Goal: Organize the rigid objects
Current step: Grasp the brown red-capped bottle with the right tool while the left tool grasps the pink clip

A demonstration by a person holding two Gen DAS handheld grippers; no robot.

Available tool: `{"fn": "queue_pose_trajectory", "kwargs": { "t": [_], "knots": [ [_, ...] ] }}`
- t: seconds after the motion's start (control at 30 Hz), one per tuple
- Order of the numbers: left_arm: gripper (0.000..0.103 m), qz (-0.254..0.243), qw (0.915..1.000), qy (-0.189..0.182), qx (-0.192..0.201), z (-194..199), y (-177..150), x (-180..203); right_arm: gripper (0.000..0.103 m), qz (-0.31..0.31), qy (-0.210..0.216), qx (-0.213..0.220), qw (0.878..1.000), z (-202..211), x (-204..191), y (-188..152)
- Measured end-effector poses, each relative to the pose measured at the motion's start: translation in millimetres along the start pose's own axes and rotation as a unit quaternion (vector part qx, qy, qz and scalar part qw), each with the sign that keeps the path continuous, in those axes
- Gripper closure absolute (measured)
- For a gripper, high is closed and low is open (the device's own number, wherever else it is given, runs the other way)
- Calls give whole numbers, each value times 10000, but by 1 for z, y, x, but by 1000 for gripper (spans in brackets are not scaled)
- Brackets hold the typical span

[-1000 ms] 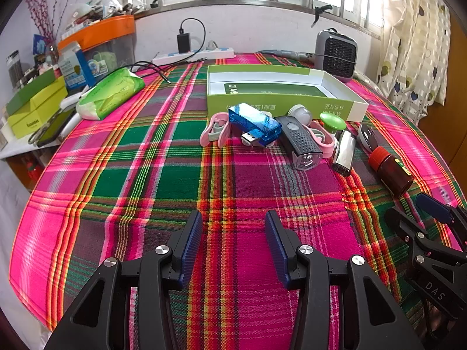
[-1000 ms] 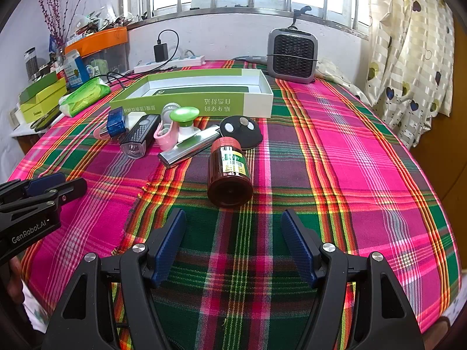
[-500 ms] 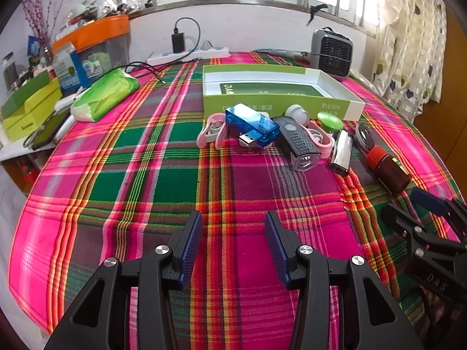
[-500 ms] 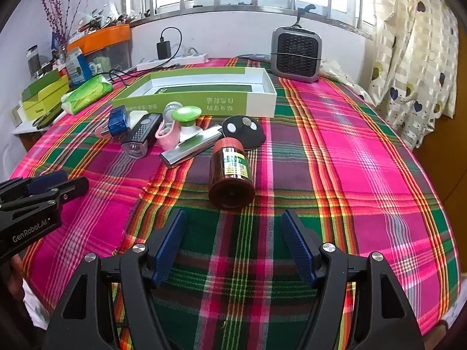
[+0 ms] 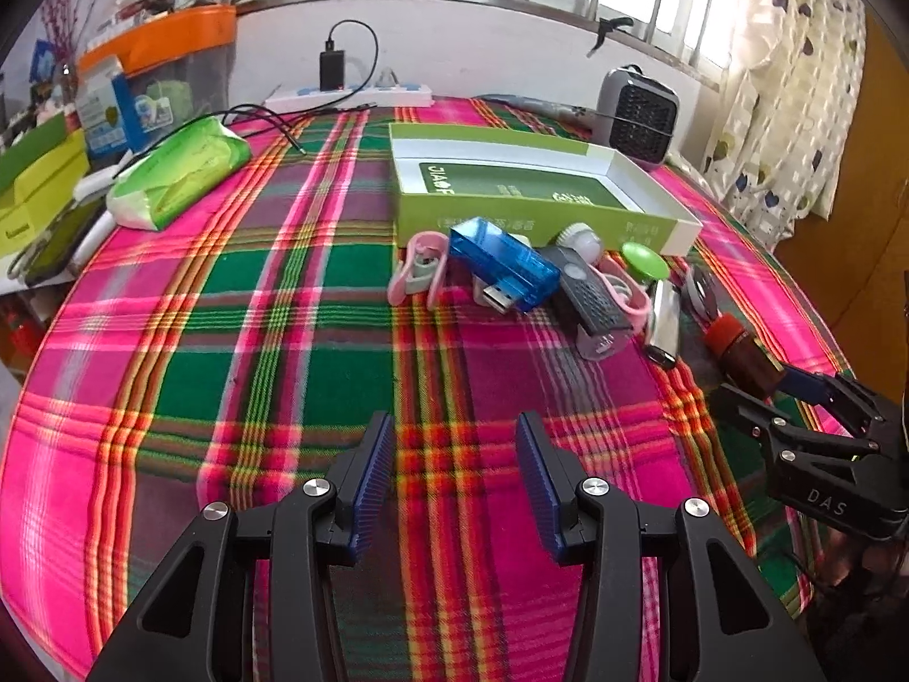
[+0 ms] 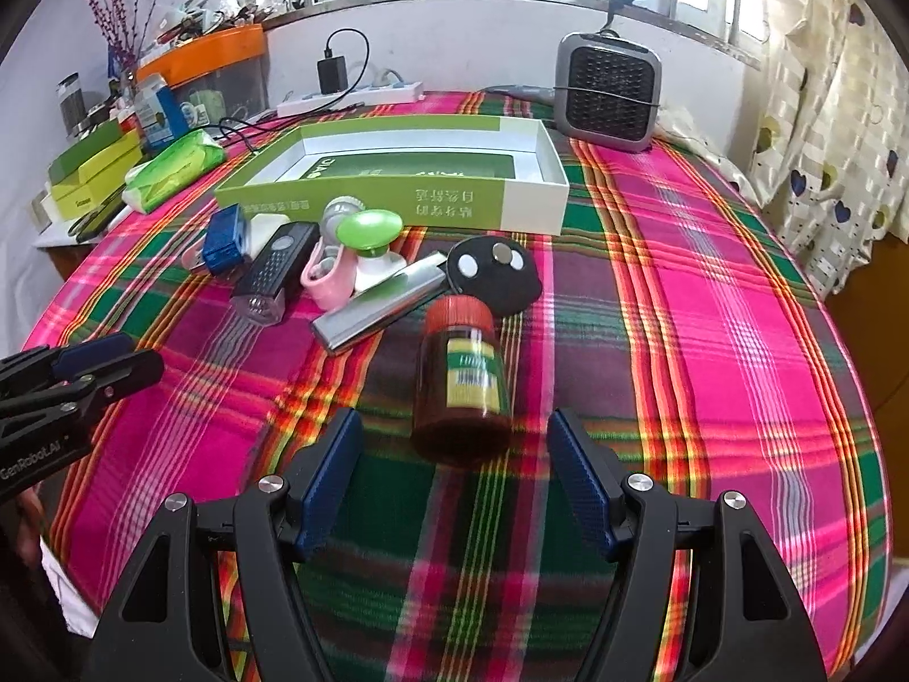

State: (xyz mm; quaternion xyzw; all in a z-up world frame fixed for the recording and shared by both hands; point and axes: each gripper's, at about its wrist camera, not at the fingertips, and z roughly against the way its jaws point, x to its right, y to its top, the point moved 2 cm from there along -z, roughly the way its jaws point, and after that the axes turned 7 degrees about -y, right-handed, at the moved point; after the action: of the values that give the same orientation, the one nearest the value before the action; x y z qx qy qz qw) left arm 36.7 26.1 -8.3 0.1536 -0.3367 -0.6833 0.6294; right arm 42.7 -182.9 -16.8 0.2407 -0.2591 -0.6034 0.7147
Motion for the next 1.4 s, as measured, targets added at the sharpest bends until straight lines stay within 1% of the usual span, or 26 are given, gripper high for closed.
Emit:
{"fn": "queue_pose_trajectory", "kwargs": {
  "t": [0.1, 0.17, 0.23, 0.3, 0.37, 0.53, 0.57, 0.6, 0.63, 0.93, 1.2, 1.4],
  "knots": [
    [60, 98, 9999, -102, -11, -3, 6, -5, 35, -6, -15, -13, 10000, -3, 1, 3],
    [60, 128, 9999, -82, -16, -6, 11, -8, 35, -4, -10, -20, 10000, -4, 2, 4],
    [60, 164, 9999, -45, -20, -9, 17, -12, 38, -5, -24, -16, 10000, -5, 4, 6],
    [60, 202, 9998, -56, -42, -12, 23, -16, 45, -25, -45, -18, 10000, -6, 5, 8],
    [60, 215, 9997, -75, -45, -16, 28, -19, 50, -71, -73, -18, 9999, -8, 8, 10],
    [60, 220, 9997, -134, -55, -23, 39, -24, 55, -98, -109, -20, 9999, -10, 9, 14],
    [60, 212, 9996, -150, -58, -25, 41, -24, 60, -90, -112, -21, 9999, -10, 9, 15],
    [60, 210, 9996, -165, -56, -26, 43, -24, 67, -74, -102, -18, 9999, -11, 9, 15],
    [60, 211, 9996, -182, -61, -28, 45, -25, 70, -64, -91, -14, 9999, -11, 8, 16],
    [60, -27, 9999, -24, -131, -43, 64, -22, 70, -48, -72, -36, 10000, -15, 7, 21],
    [60, -292, 9991, 122, -299, -59, 73, -19, 70, -89, -21, -64, 9999, -17, 9, 23],
    [60, -279, 9988, 241, -310, -64, 79, -20, 70, -95, 24, -89, 9999, -18, 10, 25]
  ]
}}
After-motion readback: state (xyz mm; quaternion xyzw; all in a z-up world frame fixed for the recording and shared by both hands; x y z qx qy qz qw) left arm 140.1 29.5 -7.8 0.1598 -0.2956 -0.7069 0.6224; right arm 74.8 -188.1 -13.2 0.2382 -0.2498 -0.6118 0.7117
